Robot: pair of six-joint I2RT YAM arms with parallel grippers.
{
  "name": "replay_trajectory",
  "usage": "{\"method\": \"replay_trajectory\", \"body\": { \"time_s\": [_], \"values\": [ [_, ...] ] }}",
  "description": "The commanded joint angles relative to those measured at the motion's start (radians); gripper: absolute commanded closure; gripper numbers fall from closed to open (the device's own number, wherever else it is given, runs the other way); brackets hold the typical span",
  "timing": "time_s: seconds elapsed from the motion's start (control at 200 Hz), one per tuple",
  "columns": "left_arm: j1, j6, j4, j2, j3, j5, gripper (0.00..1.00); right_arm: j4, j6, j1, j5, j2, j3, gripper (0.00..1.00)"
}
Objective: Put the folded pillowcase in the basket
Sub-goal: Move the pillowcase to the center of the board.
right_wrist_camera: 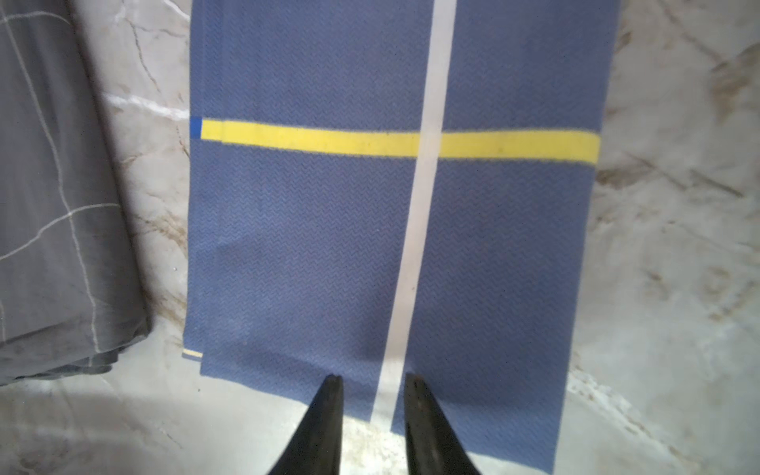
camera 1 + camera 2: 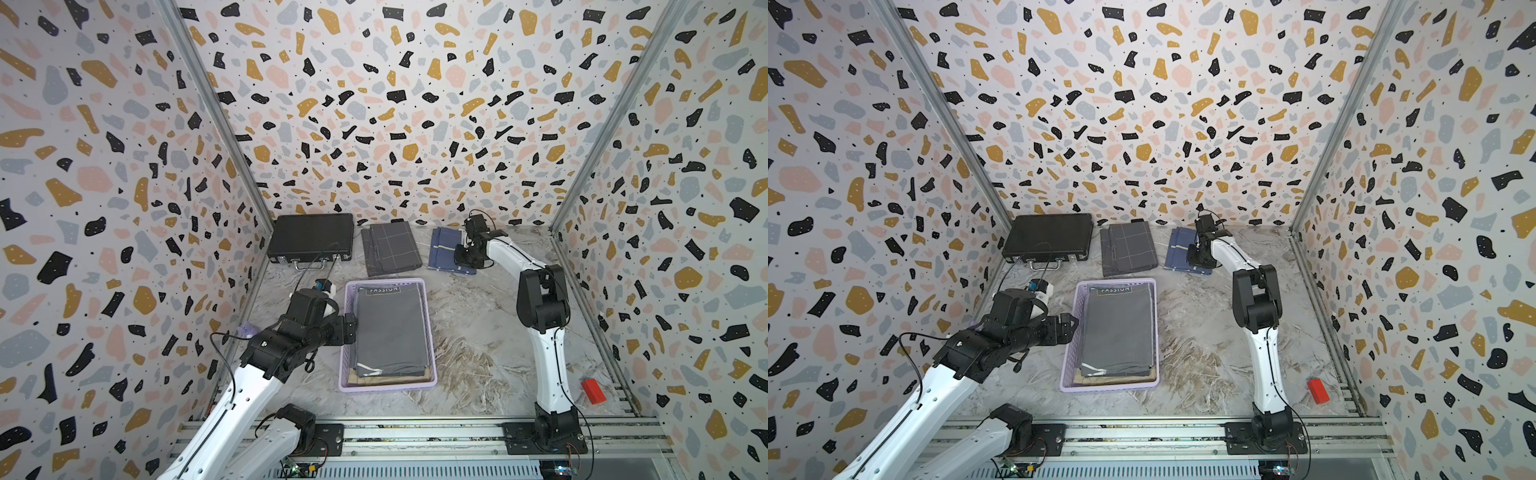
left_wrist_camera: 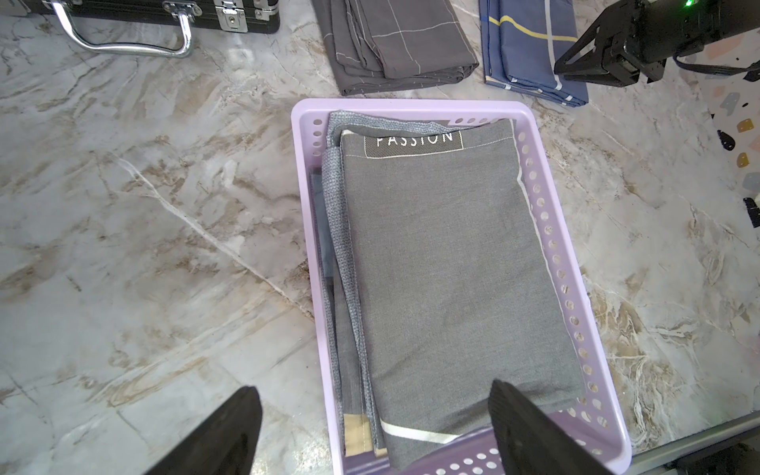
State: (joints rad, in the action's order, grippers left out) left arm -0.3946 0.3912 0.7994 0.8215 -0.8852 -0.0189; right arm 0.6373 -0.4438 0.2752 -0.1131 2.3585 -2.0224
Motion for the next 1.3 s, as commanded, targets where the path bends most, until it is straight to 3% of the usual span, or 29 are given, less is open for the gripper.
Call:
{"method": "replay_trajectory", "body": {
  "time_s": [0.0,0.095,0.19,0.33,0.466,0.736,0.961,1.136,1.297],
  "values": [
    [-0.004,-0.016,-0.033,0.0,0.005,-0.007,0.1,0.073,0.018,0.004,-0.004,0.067,-0.148,0.67],
    [-0.003,-0.015,-0.032,0.005,0.003,-0.011,0.1,0.178,0.031,0.002,-0.01,0.166,-0.279,0.68],
    [-0.003,-0.014,-0.032,0.005,0.002,-0.015,0.1,0.191,0.017,-0.001,-0.04,0.188,-0.263,0.68],
    [-0.004,-0.011,-0.034,0.005,0.002,-0.021,0.1,0.173,0.002,-0.002,-0.044,0.137,-0.138,0.69],
    [-0.004,-0.005,-0.034,0.001,0.005,-0.031,0.1,0.101,-0.041,-0.002,-0.067,0.024,0.105,0.71],
    [-0.046,0.068,-0.074,0.035,-0.007,-0.085,0.13,-0.233,-0.187,0.004,-0.15,-0.388,0.86,0.76],
    [-0.321,0.119,-0.121,0.138,-0.1,0.058,0.13,-0.298,-0.275,0.005,-0.058,-0.861,1.361,0.75],
    [-0.486,0.129,-0.16,0.305,-0.198,0.124,0.13,-0.12,-0.282,0.004,0.02,-1.236,1.499,0.71],
    [-0.585,0.12,-0.174,0.458,-0.329,0.167,0.14,0.031,-0.231,0.004,0.078,-1.431,1.432,0.66]
  ]
}}
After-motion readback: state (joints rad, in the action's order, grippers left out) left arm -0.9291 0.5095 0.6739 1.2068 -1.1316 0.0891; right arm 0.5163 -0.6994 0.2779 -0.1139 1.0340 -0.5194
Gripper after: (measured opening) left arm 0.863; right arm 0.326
